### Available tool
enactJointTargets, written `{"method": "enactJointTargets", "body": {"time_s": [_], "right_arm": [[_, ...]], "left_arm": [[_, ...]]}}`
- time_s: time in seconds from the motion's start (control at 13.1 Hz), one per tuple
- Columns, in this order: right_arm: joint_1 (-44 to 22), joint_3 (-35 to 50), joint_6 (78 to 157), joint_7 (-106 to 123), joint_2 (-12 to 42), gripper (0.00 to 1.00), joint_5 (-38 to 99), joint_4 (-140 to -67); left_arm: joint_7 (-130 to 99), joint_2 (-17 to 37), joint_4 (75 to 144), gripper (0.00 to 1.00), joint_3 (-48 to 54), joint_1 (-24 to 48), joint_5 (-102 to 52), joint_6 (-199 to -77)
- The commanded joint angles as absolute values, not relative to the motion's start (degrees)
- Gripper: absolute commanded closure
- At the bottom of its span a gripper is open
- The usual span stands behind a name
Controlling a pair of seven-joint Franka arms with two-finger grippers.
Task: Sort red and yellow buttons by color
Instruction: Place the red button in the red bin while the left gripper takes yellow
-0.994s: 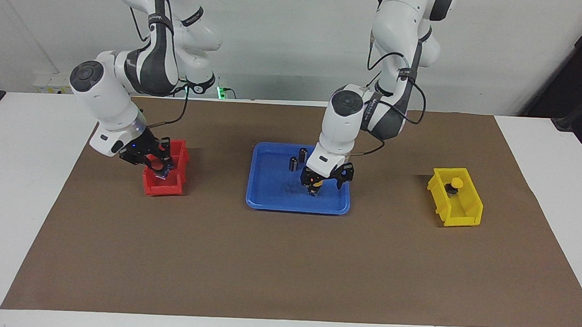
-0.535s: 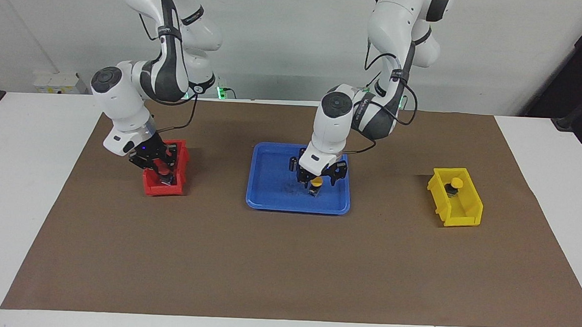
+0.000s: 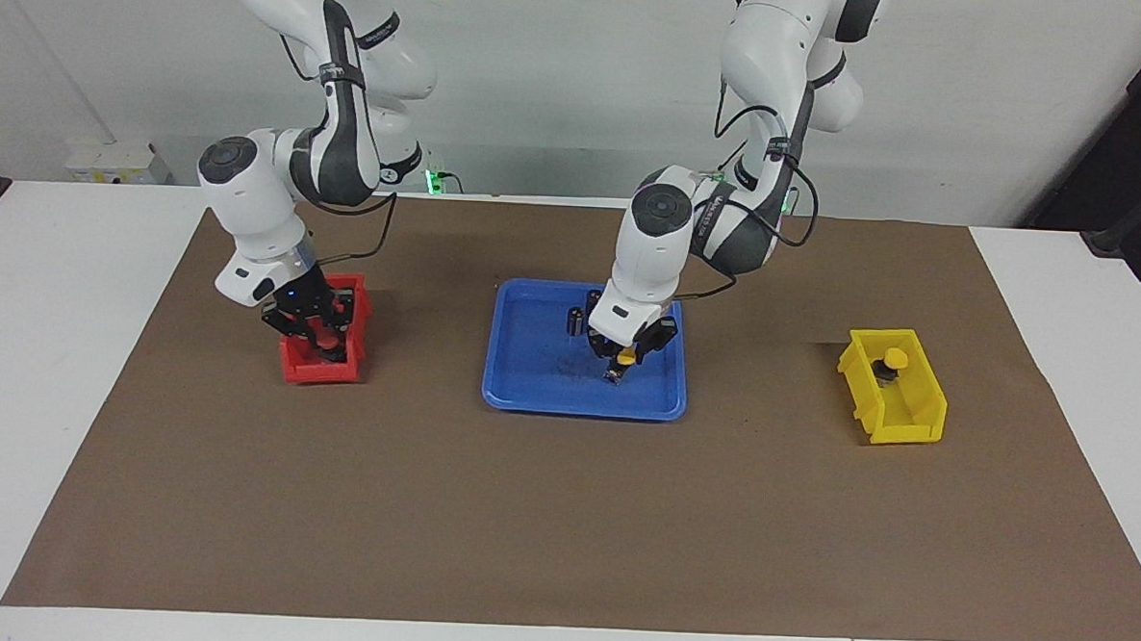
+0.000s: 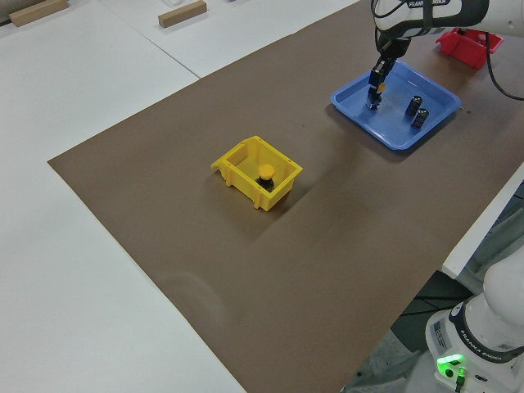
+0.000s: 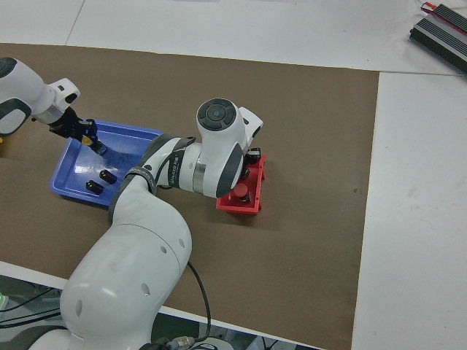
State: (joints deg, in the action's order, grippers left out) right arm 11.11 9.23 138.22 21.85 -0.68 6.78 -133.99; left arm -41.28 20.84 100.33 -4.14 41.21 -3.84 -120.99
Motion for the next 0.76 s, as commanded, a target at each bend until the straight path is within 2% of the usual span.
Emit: {"method": "enactJointTargets", "body": {"time_s": [0.0,0.08,0.15,0.31,0.38,0.46,0.69], "right_arm": [[11.69,9.40,138.43,24.43,-1.58,0.45,8.53,-135.62],[11.95,9.40,137.82,24.61,-1.58,0.44,8.44,-135.09],[12.21,9.32,135.64,25.39,-1.41,0.37,8.35,-133.61],[13.52,9.23,126.79,25.93,-0.79,0.20,8.35,-127.39],[13.88,9.14,123.17,25.75,-0.79,0.15,8.00,-124.74],[13.89,9.14,118.87,25.40,-0.97,0.02,7.48,-121.41],[13.89,8.79,106.92,23.40,-3.24,0.00,3.45,-111.39]], "left_arm": [[-41.05,18.90,95.03,0.99,-5.36,39.13,-5.19,-112.45],[-40.26,18.37,92.66,0.99,-5.45,36.24,-4.49,-108.76],[-36.08,16.80,91.51,0.99,-5.45,32.82,-3.70,-105.76],[-23.70,13.90,91.32,0.99,-5.36,23.34,-2.82,-101.79],[-17.12,13.36,91.06,0.99,-5.36,18.59,-2.20,-100.65],[-11.40,13.19,90.71,0.99,-5.36,14.72,-1.07,-100.03],[3.92,13.10,91.32,0.99,-5.27,7.23,3.08,-100.72]]}}
